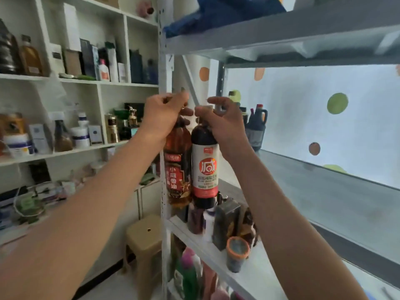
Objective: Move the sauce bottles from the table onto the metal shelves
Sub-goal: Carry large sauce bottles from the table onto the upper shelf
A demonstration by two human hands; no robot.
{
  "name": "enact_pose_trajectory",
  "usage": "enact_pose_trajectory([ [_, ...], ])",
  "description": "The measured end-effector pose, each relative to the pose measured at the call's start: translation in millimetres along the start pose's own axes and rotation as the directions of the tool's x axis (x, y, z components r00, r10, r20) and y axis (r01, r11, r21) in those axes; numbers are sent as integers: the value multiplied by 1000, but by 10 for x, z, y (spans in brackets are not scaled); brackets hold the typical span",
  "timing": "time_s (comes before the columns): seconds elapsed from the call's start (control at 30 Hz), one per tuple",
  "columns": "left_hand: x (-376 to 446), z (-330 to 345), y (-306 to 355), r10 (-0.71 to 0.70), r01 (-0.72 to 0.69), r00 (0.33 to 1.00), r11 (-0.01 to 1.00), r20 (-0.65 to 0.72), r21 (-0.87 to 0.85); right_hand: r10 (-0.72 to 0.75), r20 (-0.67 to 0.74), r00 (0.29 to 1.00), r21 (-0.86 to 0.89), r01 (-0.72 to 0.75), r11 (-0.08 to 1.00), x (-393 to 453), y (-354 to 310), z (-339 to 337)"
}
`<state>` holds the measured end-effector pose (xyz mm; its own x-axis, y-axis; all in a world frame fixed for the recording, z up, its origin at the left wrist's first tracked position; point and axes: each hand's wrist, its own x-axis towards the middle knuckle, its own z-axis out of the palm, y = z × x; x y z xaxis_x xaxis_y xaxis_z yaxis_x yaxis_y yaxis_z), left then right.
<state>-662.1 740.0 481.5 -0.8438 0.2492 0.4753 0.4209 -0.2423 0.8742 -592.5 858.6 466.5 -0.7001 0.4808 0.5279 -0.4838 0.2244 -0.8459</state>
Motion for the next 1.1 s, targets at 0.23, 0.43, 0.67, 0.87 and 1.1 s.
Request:
enact_pose_trajectory([
  [0.23, 876, 321, -204, 15, 1, 987, 994, 158, -106, -59, -190, 980, -122, 36, 992, 763, 176, -31],
  [0.43, 1465, 780, -572, 46, -24, 984, 992, 174, -126, -106, -274, 956, -258, 33, 966, 1241, 468, -247],
  [0.67, 1740, 1217, -1167, 61, -66, 982, 998, 181, 19, -78, -425, 902, -187, -4, 982, 1534, 966, -469],
  [0.87, 1660, 1192, -1445, 108, -153, 959, 975, 261, 160, -157, -377, 913, -310, 36, 950, 1509, 1203, -397],
  [1.1, 1196, 943, -2017, 69, -131, 933, 979, 353, 155, -4, -292, 957, -173, -48, 984, 1061, 1737, -489],
])
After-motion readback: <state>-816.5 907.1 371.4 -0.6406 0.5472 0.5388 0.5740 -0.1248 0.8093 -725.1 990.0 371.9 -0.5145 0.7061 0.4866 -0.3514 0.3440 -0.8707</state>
